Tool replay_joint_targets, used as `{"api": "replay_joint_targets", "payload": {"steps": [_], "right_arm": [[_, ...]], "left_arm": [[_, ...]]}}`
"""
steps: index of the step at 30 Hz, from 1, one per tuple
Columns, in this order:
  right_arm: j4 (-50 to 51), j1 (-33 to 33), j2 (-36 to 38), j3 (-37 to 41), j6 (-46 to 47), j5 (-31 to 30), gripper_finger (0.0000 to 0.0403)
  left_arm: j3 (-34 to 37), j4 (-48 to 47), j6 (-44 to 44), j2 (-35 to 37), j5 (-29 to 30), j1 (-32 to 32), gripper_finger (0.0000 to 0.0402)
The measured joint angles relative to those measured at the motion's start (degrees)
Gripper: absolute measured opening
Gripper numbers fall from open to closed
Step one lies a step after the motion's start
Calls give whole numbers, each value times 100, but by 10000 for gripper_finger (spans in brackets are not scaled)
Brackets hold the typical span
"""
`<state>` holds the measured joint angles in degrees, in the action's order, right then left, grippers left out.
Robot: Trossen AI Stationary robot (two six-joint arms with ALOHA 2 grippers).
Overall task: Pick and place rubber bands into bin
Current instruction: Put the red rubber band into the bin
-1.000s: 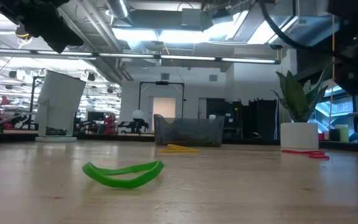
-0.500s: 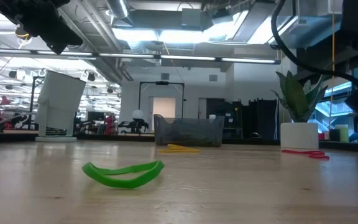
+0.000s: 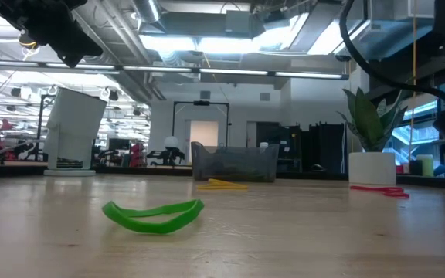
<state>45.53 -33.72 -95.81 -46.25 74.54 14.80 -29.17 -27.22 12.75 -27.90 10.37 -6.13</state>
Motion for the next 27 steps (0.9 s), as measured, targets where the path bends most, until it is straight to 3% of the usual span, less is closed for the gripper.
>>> {"api": "replay_joint_targets", "payload": {"steps": [10,17,22,27], "right_arm": [[615,-254,-30,-997,-2,-529,2],[640,-255,-16,-1812,128,-1766,2],[655,171,-8,-2410,-495,-2416,1],[648,905,1,-2956,-1895,-2635,0]], "left_arm": [[0,2,-391,0,-50,0,2],[0,4,-467,0,-162,0,2],[0,7,-545,0,-153,0,2],[0,7,-514,0,-151,0,2]]}}
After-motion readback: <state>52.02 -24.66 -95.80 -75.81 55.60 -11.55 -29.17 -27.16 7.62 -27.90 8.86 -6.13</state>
